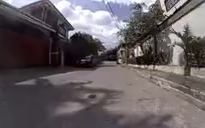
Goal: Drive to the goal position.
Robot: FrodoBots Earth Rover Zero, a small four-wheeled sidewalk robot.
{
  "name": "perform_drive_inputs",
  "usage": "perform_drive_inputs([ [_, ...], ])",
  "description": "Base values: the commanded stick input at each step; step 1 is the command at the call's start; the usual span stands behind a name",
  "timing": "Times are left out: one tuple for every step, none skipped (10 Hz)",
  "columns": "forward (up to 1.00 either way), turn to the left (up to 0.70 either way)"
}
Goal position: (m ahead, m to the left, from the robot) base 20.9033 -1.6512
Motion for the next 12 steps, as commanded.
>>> perform_drive_inputs([
  [1.0,-0.39],
  [1.0,-0.39],
  [1.0,-0.39],
  [1.0,-0.39],
  [1.0,-0.39],
  [1.0,-0.38],
  [1.0,-0.3],
  [1.0,-0.22],
  [1.0,0.0],
  [1.0,0.0],
  [1.0,0.0],
  [1.0,0.0],
])
